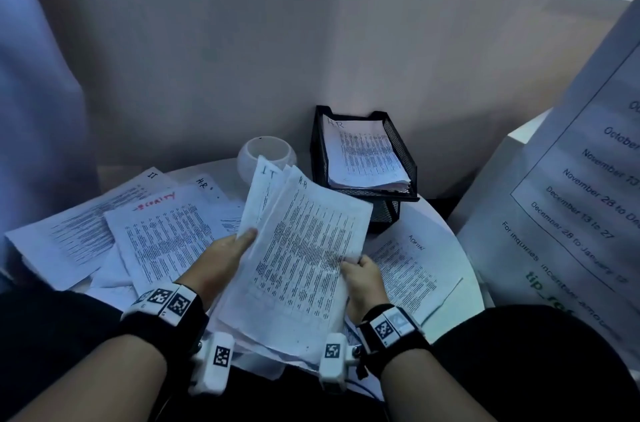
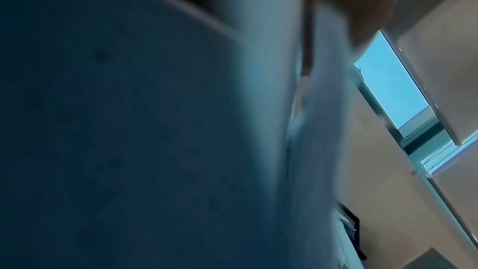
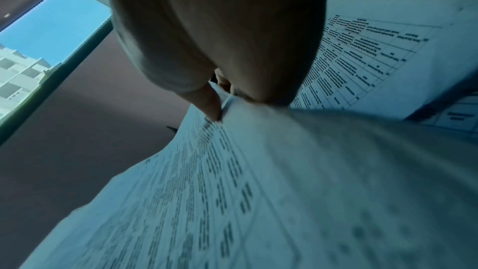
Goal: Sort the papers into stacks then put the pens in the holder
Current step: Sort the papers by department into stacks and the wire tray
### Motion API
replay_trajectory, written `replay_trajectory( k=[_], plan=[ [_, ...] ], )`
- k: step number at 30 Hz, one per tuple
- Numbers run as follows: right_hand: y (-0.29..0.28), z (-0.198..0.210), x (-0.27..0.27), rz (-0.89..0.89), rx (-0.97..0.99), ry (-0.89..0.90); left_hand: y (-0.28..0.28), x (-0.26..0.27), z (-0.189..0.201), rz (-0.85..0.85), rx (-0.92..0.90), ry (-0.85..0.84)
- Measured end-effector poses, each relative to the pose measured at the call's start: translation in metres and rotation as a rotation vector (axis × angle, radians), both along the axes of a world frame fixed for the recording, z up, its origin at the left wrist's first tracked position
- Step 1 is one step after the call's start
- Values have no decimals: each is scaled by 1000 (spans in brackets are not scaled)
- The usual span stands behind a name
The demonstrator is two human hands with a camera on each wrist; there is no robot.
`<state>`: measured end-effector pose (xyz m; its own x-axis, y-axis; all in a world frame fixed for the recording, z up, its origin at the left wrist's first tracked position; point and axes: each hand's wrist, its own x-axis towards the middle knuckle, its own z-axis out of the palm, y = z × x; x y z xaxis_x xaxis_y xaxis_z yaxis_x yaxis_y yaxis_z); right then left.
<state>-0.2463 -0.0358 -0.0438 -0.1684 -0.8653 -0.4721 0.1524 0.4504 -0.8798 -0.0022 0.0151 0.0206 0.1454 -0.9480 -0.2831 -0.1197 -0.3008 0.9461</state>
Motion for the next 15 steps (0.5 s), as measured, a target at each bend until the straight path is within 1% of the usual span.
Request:
replay_trajectory(
  k=[2, 4, 6, 7, 9, 10, 12, 14, 15],
  plan=[
    [1, -3, 2, 1, 1, 12, -1, 2, -8, -34, 41, -66],
    [1, -4, -2, -18, 21, 15, -3, 6, -17, -24, 57, -152],
    [-1, -5, -11, -100, 26, 11, -4, 8, -21, -21, 36, -260],
    [-1, -6, -19, -163, 30, 74, -4, 9, -23, -18, 25, -306],
    [0, -10, -38, -284, 74, 282, -5, 11, -21, 2, 29, -362],
    [1, -13, -47, -352, 103, 355, -5, 13, -22, 14, 38, -372],
    [4, -21, -65, -412, 204, 499, -7, 17, -25, 32, 34, -373],
    [6, -24, -76, -461, 301, 536, -9, 19, -28, 44, 20, -363],
    [8, -19, -79, -447, 333, 519, -10, 19, -29, 45, 17, -358]
  ],
)
